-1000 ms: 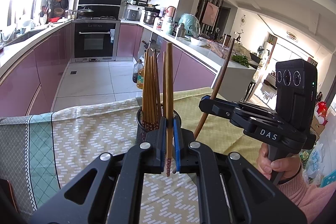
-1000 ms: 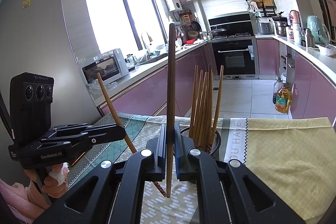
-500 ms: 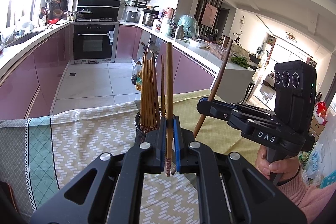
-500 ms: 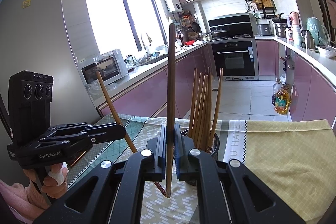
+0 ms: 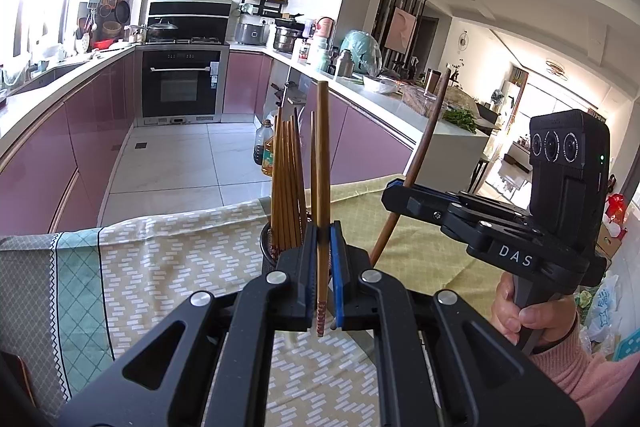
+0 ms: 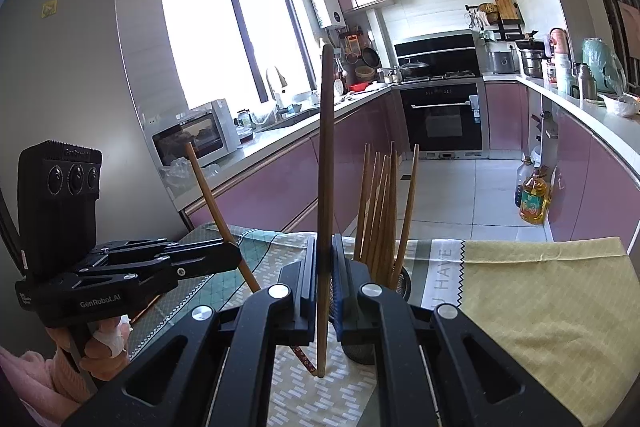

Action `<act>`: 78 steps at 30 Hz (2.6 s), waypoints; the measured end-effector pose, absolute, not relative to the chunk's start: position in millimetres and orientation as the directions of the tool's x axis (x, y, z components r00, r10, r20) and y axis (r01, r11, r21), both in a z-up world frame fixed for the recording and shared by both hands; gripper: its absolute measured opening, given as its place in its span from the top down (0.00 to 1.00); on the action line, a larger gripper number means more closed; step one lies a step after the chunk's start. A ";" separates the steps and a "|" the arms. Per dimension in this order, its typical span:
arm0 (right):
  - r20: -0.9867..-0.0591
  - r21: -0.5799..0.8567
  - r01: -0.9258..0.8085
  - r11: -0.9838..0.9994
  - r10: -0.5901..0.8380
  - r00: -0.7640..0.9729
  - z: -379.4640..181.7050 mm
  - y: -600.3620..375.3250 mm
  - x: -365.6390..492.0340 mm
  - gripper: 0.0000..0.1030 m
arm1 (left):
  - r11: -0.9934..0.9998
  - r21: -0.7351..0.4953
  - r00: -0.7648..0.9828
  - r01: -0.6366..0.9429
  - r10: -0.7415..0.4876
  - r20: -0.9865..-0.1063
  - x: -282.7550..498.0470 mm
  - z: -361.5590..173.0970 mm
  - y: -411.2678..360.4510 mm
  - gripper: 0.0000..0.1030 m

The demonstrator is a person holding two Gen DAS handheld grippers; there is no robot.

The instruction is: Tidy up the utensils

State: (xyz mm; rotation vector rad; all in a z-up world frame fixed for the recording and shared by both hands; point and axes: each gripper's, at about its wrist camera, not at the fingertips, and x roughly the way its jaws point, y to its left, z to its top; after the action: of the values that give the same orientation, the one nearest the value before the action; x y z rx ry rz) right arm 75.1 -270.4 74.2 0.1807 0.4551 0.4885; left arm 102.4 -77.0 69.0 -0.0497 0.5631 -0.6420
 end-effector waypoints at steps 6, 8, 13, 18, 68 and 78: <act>-0.372 0.264 -0.412 0.872 0.486 0.791 78.6 -269.3 75.4 0.94 | 0.803 -0.207 0.663 0.558 -0.582 -0.471 106.2 75.5 -79.0 0.93; -0.369 0.262 -0.411 0.873 0.484 0.793 79.9 -268.9 75.9 0.94 | 0.803 -0.206 0.664 0.559 -0.583 -0.468 107.0 76.6 -78.8 0.93; -0.361 0.268 -0.411 0.872 0.486 0.796 83.2 -271.8 78.4 0.94 | 0.802 -0.201 0.669 0.563 -0.585 -0.459 108.7 81.0 -80.4 0.93; -0.351 0.262 -0.412 0.873 0.484 0.802 88.4 -273.7 80.5 0.94 | 0.803 -0.193 0.677 0.565 -0.584 -0.447 110.6 87.1 -81.7 0.93; -0.329 0.275 -0.399 0.875 0.476 0.816 100.5 -271.8 97.5 0.94 | 0.809 -0.154 0.709 0.567 -0.574 -0.409 110.0 110.7 -96.3 0.93; -0.329 0.275 -0.398 0.875 0.474 0.816 101.2 -272.2 98.9 0.94 | 0.815 -0.156 0.717 0.558 -0.568 -0.404 119.3 114.0 -98.6 0.93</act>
State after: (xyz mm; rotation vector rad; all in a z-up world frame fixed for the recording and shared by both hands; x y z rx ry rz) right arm 98.9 -272.2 101.2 0.1975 0.4010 0.4683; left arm 119.3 -98.6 114.0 -0.0234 0.4551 -0.6228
